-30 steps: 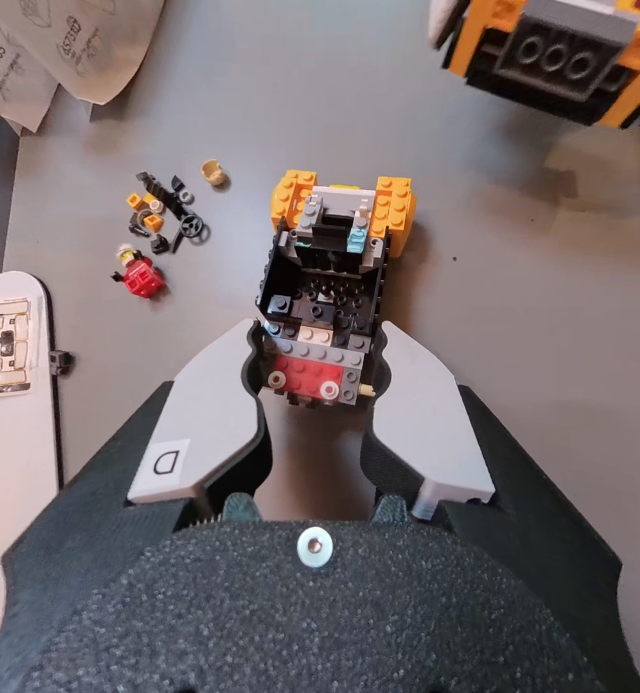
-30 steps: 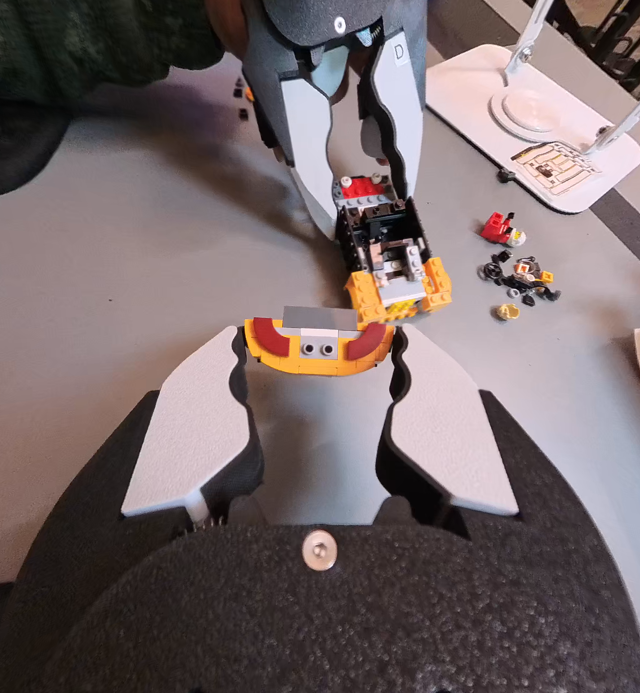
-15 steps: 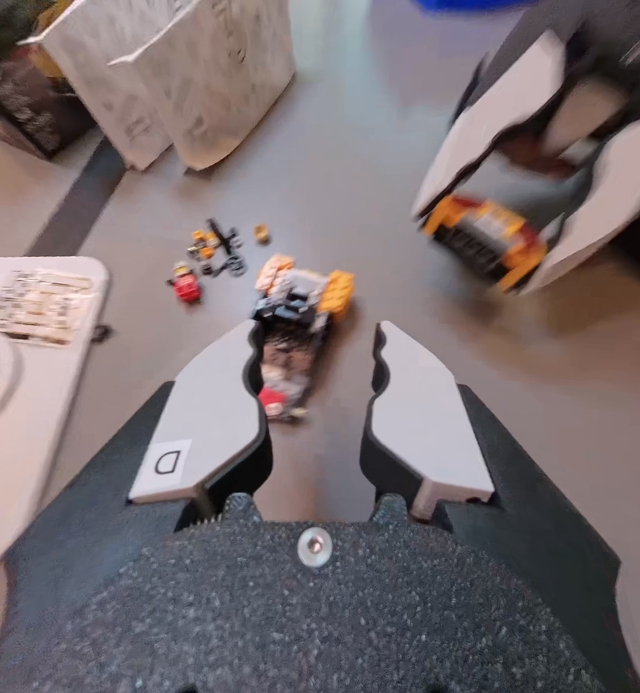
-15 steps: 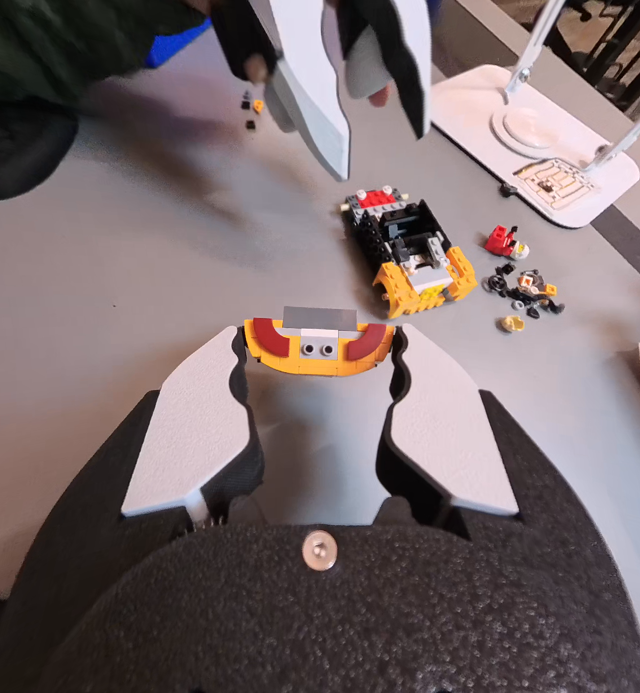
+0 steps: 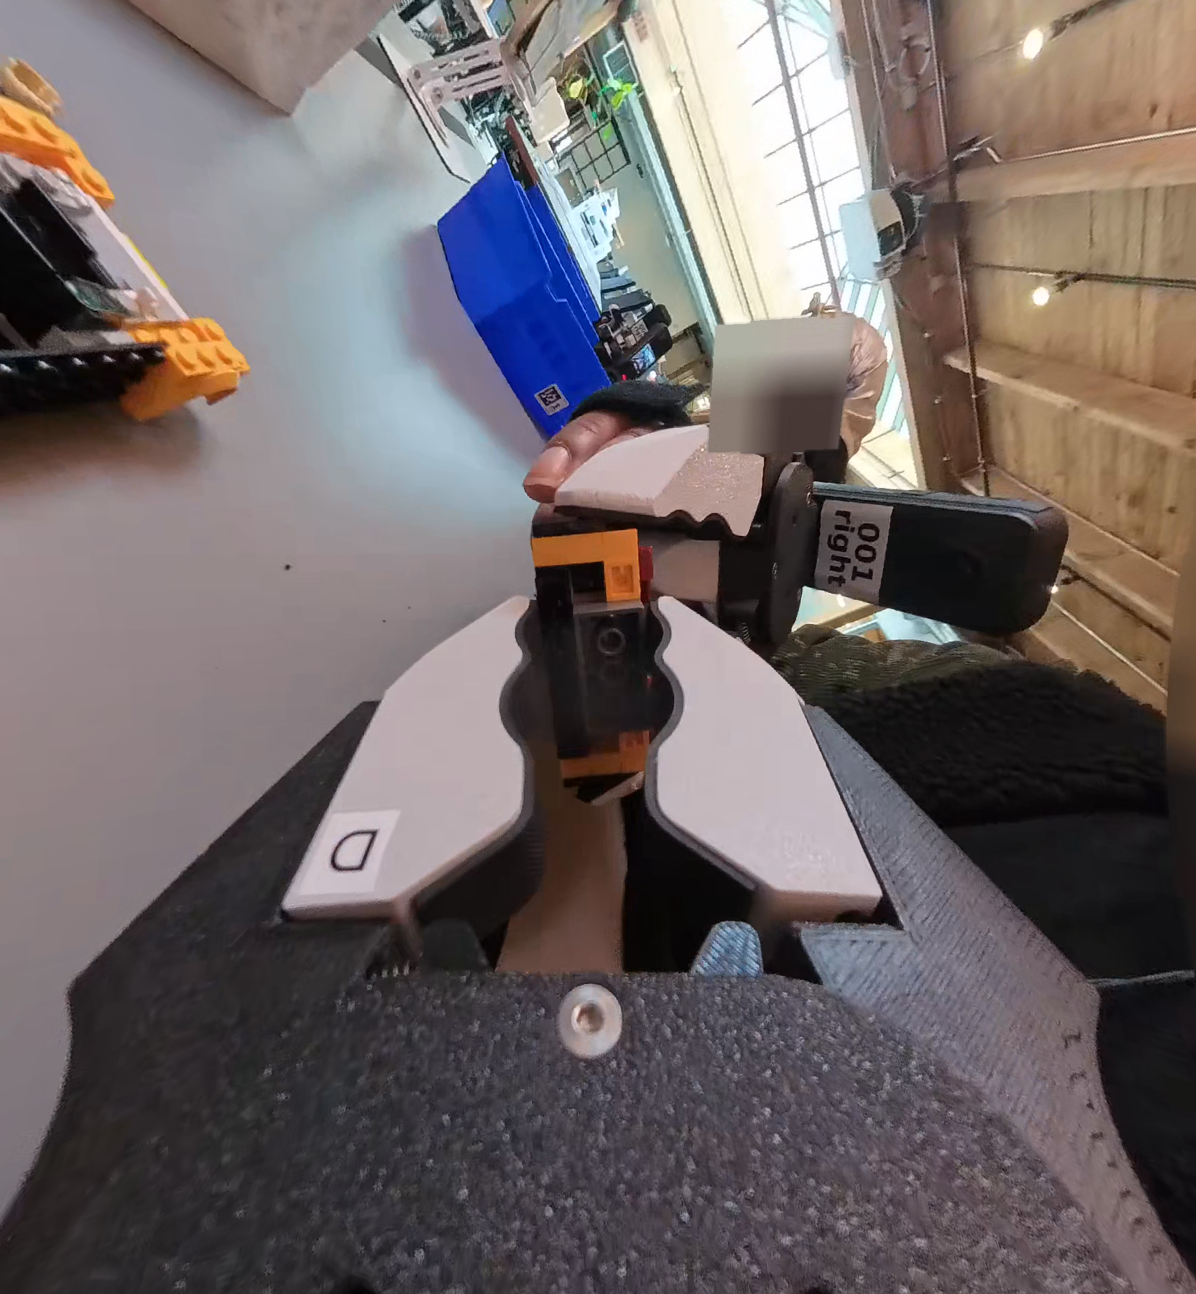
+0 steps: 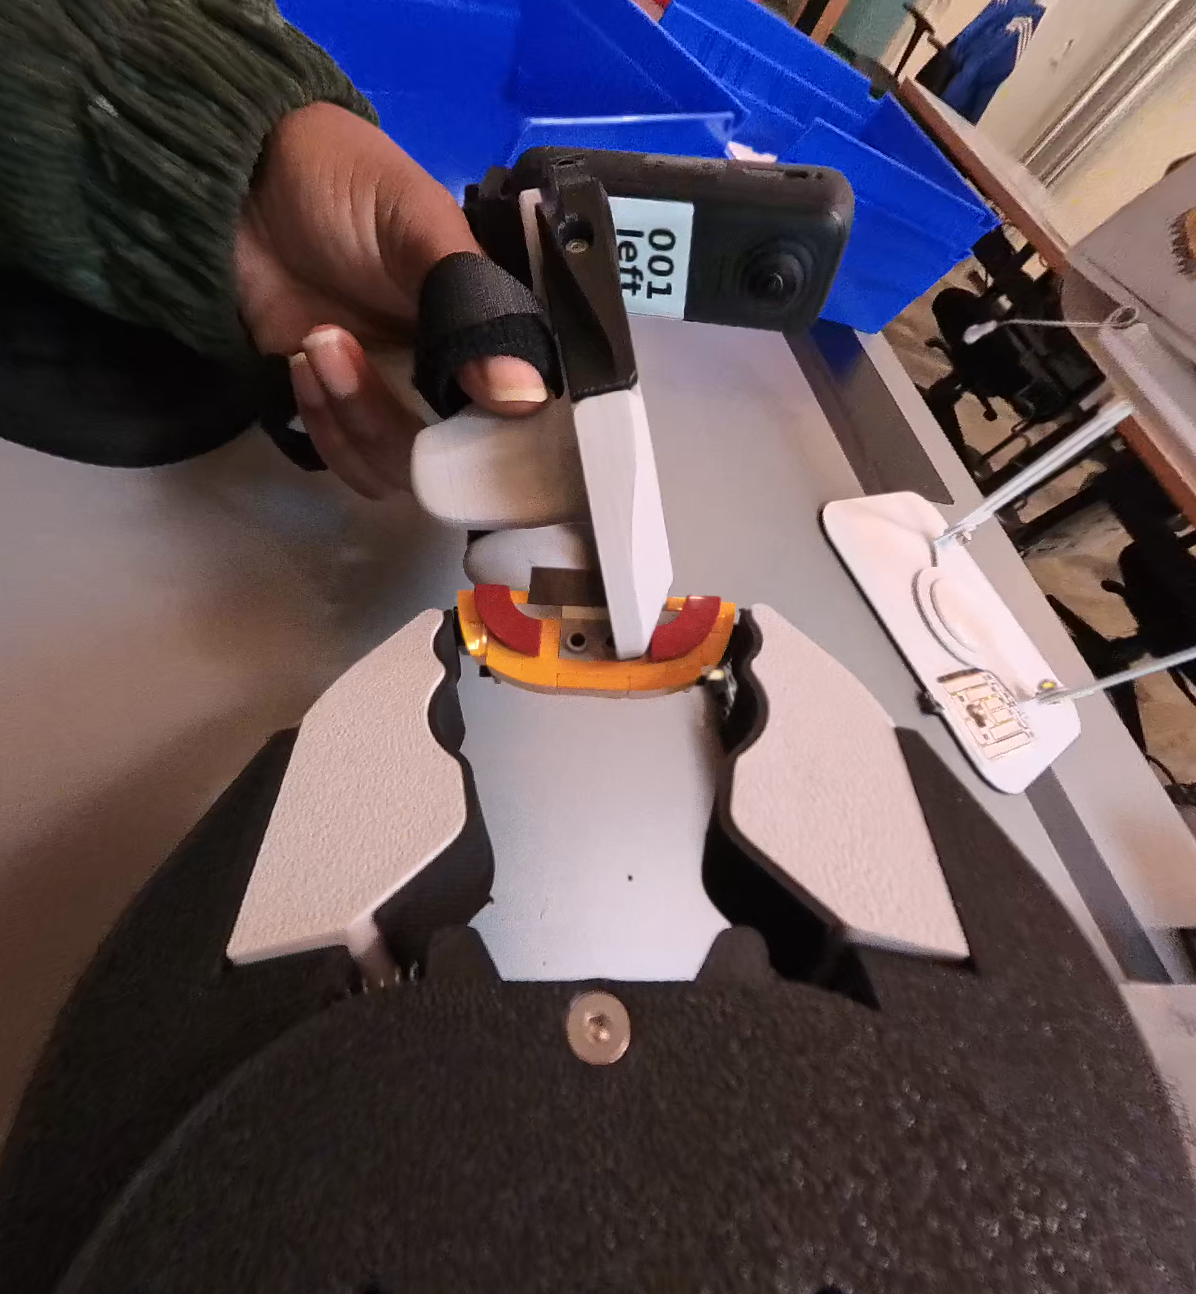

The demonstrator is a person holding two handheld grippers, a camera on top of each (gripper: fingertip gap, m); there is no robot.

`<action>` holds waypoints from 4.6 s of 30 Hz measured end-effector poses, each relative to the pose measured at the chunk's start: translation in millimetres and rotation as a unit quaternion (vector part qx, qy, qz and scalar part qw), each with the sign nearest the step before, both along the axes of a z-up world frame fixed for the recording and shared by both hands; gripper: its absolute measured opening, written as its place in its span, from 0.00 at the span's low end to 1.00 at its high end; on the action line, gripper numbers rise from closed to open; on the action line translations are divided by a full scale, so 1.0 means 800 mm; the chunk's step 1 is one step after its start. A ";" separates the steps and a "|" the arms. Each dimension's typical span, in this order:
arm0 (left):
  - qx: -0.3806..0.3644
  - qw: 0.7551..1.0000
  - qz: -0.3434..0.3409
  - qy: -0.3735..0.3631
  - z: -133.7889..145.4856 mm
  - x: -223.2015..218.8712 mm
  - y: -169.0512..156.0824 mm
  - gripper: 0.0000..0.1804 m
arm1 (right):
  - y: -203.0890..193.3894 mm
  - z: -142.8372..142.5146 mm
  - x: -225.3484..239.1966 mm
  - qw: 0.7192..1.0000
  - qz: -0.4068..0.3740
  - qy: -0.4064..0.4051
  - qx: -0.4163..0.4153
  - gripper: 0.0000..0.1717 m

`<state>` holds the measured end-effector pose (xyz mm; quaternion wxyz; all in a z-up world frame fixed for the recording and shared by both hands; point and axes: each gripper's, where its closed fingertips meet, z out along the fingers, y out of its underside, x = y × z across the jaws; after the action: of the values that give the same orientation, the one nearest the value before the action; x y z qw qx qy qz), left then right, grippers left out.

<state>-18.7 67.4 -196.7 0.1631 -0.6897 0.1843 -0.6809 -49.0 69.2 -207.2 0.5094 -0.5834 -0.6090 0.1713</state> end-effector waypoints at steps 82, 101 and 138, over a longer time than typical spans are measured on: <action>0.341 0.883 -0.112 0.303 -0.103 -0.031 -0.020 0.21 | -0.012 -0.078 0.015 0.966 0.111 -0.056 -0.226 0.18; 0.374 0.874 0.067 0.303 -0.057 -0.057 0.044 0.28 | 0.356 0.146 0.046 0.945 -0.305 0.087 0.083 0.24; 0.407 0.854 0.169 0.275 -0.024 -0.081 0.076 0.18 | 0.388 0.179 -0.085 0.919 -0.317 0.145 0.186 0.57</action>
<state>-83.9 128.1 -215.5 0.4844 -0.7414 0.3634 -0.2891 -117.3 380.0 -64.2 0.7191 -0.6092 -0.3328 -0.0324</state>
